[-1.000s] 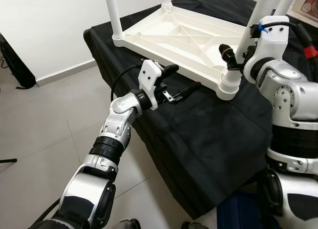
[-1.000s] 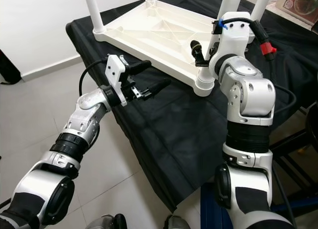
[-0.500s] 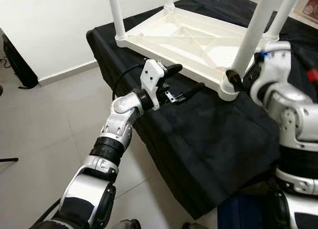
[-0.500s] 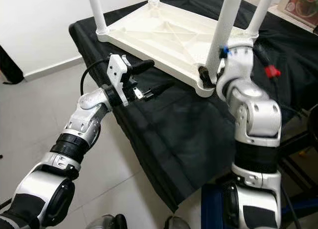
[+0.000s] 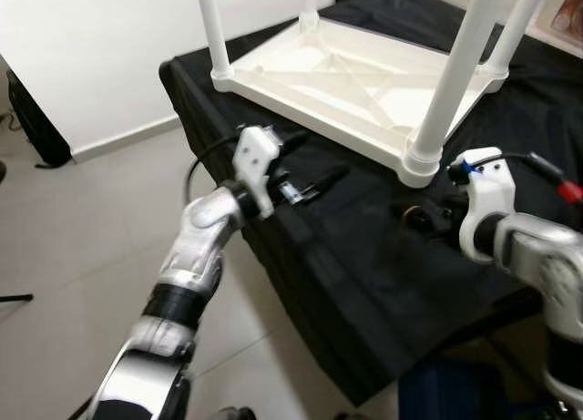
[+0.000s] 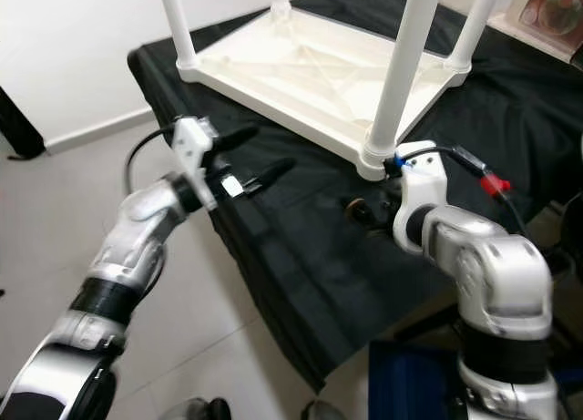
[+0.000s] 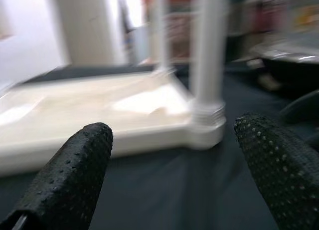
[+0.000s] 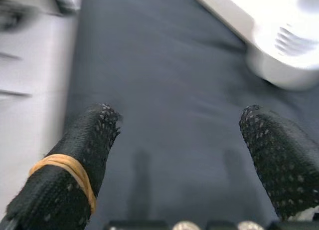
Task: Building children table
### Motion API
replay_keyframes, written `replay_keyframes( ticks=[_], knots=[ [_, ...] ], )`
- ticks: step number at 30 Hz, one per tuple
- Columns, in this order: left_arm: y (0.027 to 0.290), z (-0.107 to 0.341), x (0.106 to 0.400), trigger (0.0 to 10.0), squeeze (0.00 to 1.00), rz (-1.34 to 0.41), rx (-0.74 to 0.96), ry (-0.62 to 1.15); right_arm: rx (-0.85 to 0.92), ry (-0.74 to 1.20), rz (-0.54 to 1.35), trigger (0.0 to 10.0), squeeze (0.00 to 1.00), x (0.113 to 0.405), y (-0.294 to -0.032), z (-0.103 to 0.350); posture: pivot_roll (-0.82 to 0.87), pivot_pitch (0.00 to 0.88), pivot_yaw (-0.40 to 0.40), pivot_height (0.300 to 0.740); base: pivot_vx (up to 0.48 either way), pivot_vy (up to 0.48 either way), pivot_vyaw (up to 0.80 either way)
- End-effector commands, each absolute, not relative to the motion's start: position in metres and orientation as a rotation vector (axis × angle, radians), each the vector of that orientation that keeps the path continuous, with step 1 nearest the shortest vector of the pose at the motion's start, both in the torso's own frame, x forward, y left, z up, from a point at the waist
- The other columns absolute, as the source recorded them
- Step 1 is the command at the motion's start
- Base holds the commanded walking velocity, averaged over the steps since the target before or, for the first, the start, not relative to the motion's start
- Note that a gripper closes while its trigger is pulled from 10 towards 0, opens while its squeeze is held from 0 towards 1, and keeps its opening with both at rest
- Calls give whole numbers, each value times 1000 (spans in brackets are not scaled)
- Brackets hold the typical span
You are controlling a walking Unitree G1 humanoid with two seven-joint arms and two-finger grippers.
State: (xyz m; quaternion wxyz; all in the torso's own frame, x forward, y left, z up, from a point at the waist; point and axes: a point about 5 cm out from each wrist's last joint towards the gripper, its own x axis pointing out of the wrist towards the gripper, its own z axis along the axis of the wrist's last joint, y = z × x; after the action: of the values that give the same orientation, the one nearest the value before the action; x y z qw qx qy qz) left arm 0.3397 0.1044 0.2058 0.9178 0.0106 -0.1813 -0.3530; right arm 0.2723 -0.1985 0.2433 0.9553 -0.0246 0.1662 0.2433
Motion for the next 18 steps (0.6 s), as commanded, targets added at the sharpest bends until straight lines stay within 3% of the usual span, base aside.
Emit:
replay_keyframes(
  ticks=[1, 4, 6, 12, 18],
  knots=[
    [113, 200, 329, 10000, 0, -660, 35, -359, -18, 260, 589, 10000, 0, 269, -188, 247, -109, 125, 42, 740, 0, 0, 0],
    [118, 188, 317, 10000, 0, -608, 26, -326, 18, 208, 609, 10000, 0, 273, -180, 244, -90, 110, 33, 740, 0, 0, 0],
    [127, 158, 288, 10000, 0, -459, -34, -230, 77, 202, 636, 10000, 0, 279, -155, 214, -57, 72, 7, 740, 0, 0, 0],
    [126, 137, 269, 10000, 0, -401, -45, -155, 108, 218, 649, 10000, 0, 278, -133, 192, -36, 22, -19, 740, 0, 0, 0],
    [123, 124, 258, 10000, 0, -345, -46, -98, 144, 231, 549, 10000, 0, 274, -138, 167, -33, 0, -22, 740, 0, 0, 0]
  ],
)
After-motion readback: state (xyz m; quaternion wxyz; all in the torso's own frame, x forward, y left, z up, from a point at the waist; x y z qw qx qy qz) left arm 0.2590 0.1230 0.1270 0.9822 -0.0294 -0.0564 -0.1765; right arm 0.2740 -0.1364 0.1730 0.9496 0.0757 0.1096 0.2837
